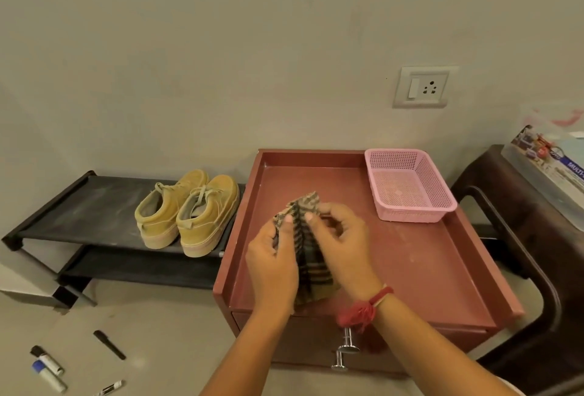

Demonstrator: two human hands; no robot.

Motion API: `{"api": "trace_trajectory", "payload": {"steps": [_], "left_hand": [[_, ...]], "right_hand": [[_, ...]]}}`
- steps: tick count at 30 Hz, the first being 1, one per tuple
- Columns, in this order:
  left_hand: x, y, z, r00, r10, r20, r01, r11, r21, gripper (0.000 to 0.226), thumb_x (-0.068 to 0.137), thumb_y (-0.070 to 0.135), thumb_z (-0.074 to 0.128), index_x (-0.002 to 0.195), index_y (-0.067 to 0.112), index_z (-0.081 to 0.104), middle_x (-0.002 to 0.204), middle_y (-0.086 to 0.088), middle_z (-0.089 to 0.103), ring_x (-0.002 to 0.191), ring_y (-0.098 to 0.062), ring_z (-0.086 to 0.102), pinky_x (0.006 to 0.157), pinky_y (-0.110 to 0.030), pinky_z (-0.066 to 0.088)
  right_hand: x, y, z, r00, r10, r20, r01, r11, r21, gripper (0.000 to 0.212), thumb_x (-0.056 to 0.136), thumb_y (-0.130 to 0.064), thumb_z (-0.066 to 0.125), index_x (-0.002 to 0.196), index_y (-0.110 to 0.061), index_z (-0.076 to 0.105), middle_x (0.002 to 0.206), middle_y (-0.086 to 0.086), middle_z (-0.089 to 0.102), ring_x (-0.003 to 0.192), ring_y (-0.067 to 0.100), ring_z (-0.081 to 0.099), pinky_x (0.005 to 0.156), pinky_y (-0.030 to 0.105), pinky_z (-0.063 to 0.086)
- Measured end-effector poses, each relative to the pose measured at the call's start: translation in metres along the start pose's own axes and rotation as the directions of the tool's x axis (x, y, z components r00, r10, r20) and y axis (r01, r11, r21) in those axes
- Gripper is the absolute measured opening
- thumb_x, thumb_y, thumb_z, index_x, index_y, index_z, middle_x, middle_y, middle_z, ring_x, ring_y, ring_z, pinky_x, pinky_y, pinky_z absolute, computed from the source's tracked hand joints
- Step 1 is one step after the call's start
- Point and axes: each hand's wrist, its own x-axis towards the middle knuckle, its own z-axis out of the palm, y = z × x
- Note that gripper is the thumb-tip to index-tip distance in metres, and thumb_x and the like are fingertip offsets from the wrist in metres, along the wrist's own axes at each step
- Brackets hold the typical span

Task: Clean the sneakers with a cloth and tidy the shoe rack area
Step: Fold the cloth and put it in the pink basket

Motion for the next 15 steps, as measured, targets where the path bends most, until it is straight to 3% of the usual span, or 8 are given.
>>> {"api": "trace_trajectory", "payload": {"steps": [2, 4, 7, 10, 12, 15], "left_hand": [[-0.005, 0.004, 0.003, 0.999, 0.007, 0.049, -0.006, 1.000, -0.025, 0.034, 0.097, 0.042, 0.047, 0.085, 0.017, 0.067, 0.075, -0.003, 0.067, 0.072, -0.020, 0.063, 0.066, -0.046, 0.053], [-0.008, 0.003, 0.006, 0.983, -0.026, 0.182, 0.050, 0.991, -0.128, 0.045, 0.092, 0.057, 0.037, 0.099, 0.023, 0.065, 0.091, 0.005, 0.070, 0.089, -0.011, 0.065, 0.078, -0.035, 0.053], [-0.011, -0.003, 0.005, 0.883, -0.077, 0.463, 0.214, 0.944, -0.250, 0.085, 0.078, 0.083, 0.027, 0.139, 0.025, 0.042, 0.136, 0.014, 0.054, 0.130, -0.001, 0.044, 0.109, -0.026, 0.036], [-0.009, -0.005, 0.002, 0.790, -0.098, 0.606, 0.280, 0.936, -0.214, 0.107, 0.067, 0.094, 0.020, 0.148, 0.025, 0.027, 0.152, 0.004, 0.036, 0.140, -0.004, 0.031, 0.116, -0.028, 0.025], [-0.001, -0.003, 0.000, 0.828, -0.125, 0.547, 0.253, 0.953, -0.165, 0.088, 0.072, 0.090, 0.017, 0.141, 0.038, 0.036, 0.156, 0.012, 0.025, 0.142, 0.002, 0.021, 0.116, -0.023, 0.018], [0.017, -0.006, -0.006, 0.959, -0.105, 0.265, 0.119, 0.992, -0.036, 0.045, 0.093, 0.062, 0.036, 0.121, 0.035, 0.059, 0.144, 0.014, 0.041, 0.134, 0.004, 0.033, 0.104, -0.008, 0.026]], "right_hand": [[-0.006, 0.001, 0.006, 0.997, -0.029, 0.069, 0.029, 1.000, 0.010, 0.015, 0.086, -0.010, 0.063, 0.096, -0.017, 0.070, 0.095, -0.002, 0.068, 0.091, 0.008, 0.064, 0.078, 0.016, 0.049], [-0.007, 0.004, 0.006, 0.997, -0.014, 0.078, 0.011, 0.999, 0.037, 0.021, 0.086, -0.016, 0.060, 0.105, -0.013, 0.070, 0.101, -0.003, 0.070, 0.097, 0.005, 0.064, 0.083, 0.019, 0.050], [-0.006, 0.005, -0.001, 0.994, 0.015, 0.108, -0.025, 0.995, 0.096, 0.034, 0.083, -0.031, 0.063, 0.111, -0.011, 0.068, 0.107, -0.003, 0.069, 0.103, 0.006, 0.063, 0.088, 0.024, 0.051], [-0.005, 0.002, -0.005, 0.995, 0.033, 0.098, -0.051, 0.980, 0.192, 0.027, 0.083, -0.021, 0.067, 0.109, -0.014, 0.068, 0.104, -0.004, 0.070, 0.102, 0.008, 0.064, 0.086, 0.021, 0.051], [-0.001, 0.001, -0.012, 0.999, 0.011, 0.052, -0.021, 0.982, 0.188, 0.021, 0.086, -0.009, 0.063, 0.101, -0.021, 0.069, 0.095, -0.011, 0.071, 0.096, 0.005, 0.065, 0.080, 0.016, 0.049], [0.005, -0.002, -0.021, 0.998, -0.016, 0.062, 0.008, 0.991, 0.132, 0.016, 0.093, -0.013, 0.051, 0.100, -0.019, 0.065, 0.093, -0.007, 0.069, 0.089, 0.006, 0.064, 0.076, 0.019, 0.050]]}}
